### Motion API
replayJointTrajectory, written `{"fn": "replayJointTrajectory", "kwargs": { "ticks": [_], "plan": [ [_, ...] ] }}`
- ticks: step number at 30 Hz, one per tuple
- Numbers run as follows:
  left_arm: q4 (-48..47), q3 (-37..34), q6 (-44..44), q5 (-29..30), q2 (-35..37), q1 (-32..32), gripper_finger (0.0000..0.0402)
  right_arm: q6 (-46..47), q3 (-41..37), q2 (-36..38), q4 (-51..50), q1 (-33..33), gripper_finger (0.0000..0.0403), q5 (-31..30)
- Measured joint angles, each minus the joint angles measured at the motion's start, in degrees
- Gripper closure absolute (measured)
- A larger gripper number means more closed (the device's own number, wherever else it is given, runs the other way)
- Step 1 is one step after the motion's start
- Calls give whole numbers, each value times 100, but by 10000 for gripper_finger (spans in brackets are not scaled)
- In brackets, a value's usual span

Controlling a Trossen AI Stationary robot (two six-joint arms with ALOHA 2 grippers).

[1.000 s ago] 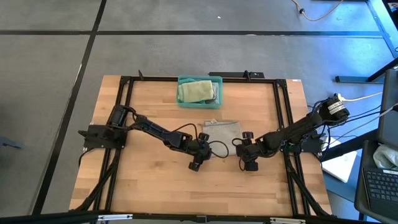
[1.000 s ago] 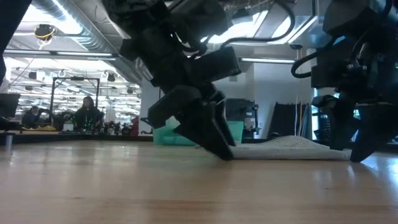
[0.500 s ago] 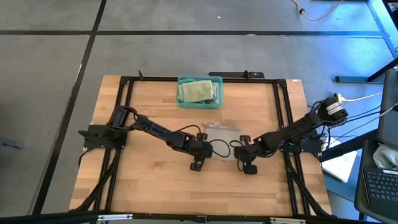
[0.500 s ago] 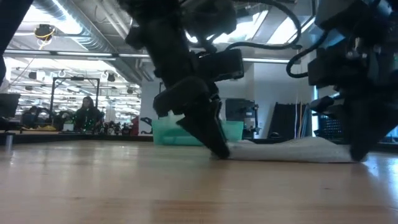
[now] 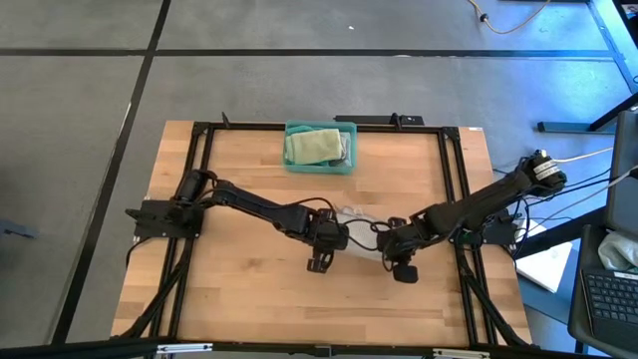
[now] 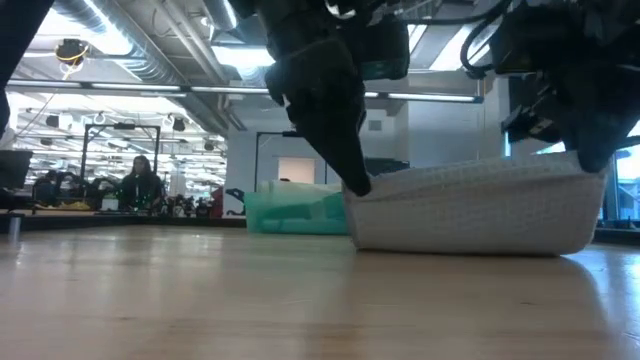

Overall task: Fold microfiber towels
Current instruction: Fold the gray towel

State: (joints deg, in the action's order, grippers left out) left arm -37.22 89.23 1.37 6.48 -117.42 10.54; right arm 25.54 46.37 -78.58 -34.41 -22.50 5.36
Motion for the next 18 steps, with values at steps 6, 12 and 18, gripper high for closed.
{"fn": "replayJointTrajectory", "kwargs": {
  "ticks": [6, 12, 18],
  "plan": [
    [-49, 17, -44, -7, 6, -216, 400, -185, 17, 118, -546, 9, 377, -369],
    [-40, 11, -196, -32, 92, -519, 400, -181, 17, 155, -560, 148, 383, -375],
    [-154, 0, -191, -659, 361, -725, 401, -197, 14, 487, -57, 269, 385, 343]
  ]
}}
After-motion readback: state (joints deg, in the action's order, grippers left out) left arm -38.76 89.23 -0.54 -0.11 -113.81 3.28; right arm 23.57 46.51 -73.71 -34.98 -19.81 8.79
